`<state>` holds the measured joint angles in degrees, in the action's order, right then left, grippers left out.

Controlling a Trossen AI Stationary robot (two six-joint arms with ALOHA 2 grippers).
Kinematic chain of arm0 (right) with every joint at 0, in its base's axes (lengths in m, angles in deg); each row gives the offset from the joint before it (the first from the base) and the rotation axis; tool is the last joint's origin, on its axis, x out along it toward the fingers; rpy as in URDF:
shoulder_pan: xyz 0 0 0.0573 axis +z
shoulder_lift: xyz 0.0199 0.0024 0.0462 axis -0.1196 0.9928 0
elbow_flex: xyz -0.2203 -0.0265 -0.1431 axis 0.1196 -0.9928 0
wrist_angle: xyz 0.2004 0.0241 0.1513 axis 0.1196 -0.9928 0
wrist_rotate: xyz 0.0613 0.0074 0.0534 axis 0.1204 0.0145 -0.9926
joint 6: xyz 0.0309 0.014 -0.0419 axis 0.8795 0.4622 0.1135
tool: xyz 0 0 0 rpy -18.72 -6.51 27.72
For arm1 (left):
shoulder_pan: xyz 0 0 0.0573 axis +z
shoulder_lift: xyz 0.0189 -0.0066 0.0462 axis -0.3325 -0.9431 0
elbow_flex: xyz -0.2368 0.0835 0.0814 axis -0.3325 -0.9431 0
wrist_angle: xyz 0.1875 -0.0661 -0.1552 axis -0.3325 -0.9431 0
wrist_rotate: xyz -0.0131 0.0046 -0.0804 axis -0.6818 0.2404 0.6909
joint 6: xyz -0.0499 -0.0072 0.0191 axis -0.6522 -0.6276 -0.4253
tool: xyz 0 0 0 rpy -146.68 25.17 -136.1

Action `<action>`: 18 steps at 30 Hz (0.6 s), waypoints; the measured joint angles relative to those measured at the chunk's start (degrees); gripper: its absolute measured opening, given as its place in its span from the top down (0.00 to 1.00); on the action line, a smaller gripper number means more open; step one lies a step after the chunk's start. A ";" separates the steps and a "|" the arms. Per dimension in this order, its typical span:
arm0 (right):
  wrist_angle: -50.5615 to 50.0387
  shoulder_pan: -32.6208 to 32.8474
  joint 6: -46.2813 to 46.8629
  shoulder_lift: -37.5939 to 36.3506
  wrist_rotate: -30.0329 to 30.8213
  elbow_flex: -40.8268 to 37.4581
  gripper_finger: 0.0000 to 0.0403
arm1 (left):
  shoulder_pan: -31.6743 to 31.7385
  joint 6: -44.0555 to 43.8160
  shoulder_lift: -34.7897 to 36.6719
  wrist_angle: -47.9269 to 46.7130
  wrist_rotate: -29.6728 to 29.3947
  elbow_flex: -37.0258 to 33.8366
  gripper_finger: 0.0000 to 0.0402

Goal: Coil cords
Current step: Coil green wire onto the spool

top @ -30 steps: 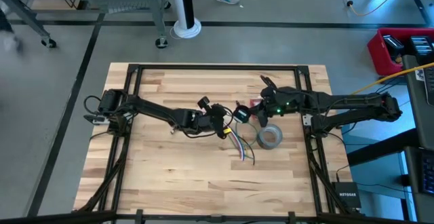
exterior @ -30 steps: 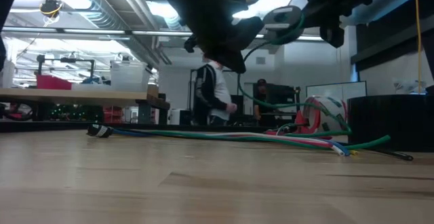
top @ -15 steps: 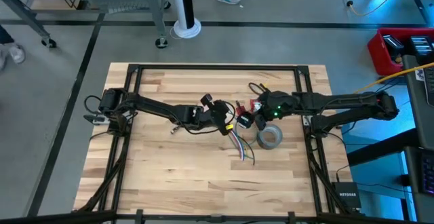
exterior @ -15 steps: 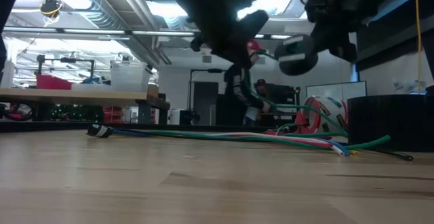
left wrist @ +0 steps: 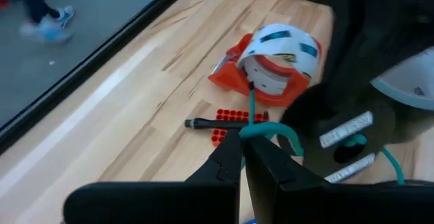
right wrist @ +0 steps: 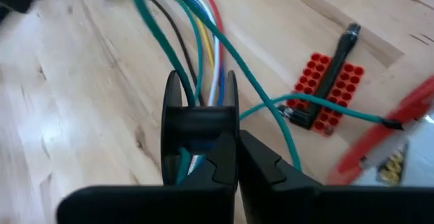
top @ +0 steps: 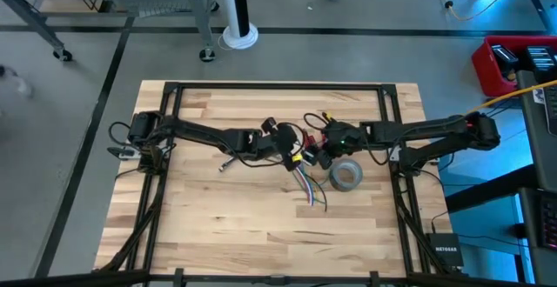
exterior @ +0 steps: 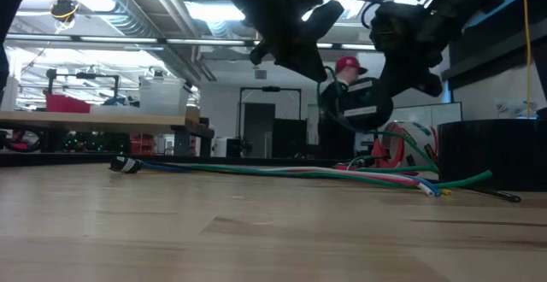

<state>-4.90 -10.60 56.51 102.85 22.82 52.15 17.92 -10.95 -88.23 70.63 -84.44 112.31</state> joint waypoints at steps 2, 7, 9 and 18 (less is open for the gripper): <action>1.35 0.00 0.26 0.30 -0.14 0.00 0.98 | 0.64 -1.90 0.00 0.03 1.73 0.00 1.00; 3.16 -0.02 0.27 0.48 2.52 0.00 0.98 | 1.45 -3.98 0.00 -0.06 7.40 0.02 1.00; 2.84 -0.02 0.29 0.51 4.25 0.00 0.98 | 1.35 -4.00 0.00 -0.77 8.11 0.02 1.00; 2.81 -0.04 1.43 0.51 9.11 0.00 0.98 | 1.19 -6.80 0.00 -4.36 11.53 0.02 1.00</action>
<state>-2.08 -10.64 57.94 103.36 31.94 52.15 19.10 -17.75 -88.23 66.26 -72.92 112.33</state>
